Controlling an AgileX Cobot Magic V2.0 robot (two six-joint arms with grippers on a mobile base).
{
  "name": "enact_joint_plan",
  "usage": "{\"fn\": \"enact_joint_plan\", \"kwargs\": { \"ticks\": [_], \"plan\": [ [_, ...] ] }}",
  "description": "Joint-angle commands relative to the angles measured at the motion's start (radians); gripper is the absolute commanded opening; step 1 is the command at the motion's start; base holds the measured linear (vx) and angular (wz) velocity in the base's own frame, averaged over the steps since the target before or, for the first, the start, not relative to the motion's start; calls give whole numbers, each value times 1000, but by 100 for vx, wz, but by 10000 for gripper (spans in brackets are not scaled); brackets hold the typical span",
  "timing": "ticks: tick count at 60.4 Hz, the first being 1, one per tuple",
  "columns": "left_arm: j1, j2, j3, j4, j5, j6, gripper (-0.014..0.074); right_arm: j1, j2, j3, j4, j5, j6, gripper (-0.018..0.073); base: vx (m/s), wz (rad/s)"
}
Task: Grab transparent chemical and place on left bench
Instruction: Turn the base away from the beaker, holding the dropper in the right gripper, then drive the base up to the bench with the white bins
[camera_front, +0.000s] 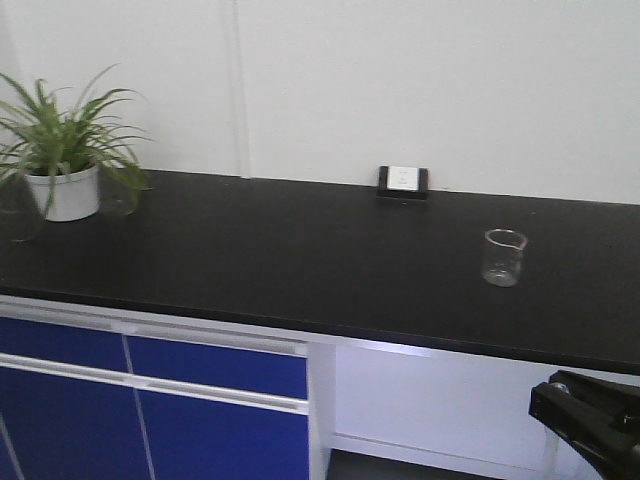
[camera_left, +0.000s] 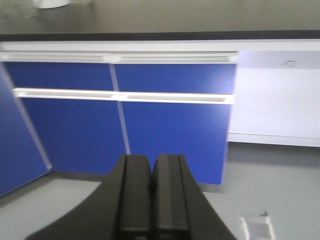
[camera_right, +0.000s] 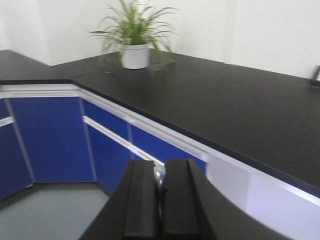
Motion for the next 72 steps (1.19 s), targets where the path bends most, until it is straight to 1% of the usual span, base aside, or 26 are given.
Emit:
{"fn": "enact_joint_plan", "kwargs": {
  "ticks": [1,16,39,72],
  "plan": [
    [-2,-19,16,-1,-78,-8,-3,0,-5,-29,41,2,0,-4,-12,65],
    [-2,-19,16,-1,-78,-8,-3,0,-5,-29,41,2,0,-4,-10,75],
    [-2,-19,16,-1,-78,-8,-3,0,-5,-29,41,2,0,-4,-4,91],
    [-2,-19,16,-1,-78,-8,-3,0,-5,-29,41,2,0,-4,12,67]
  ]
}}
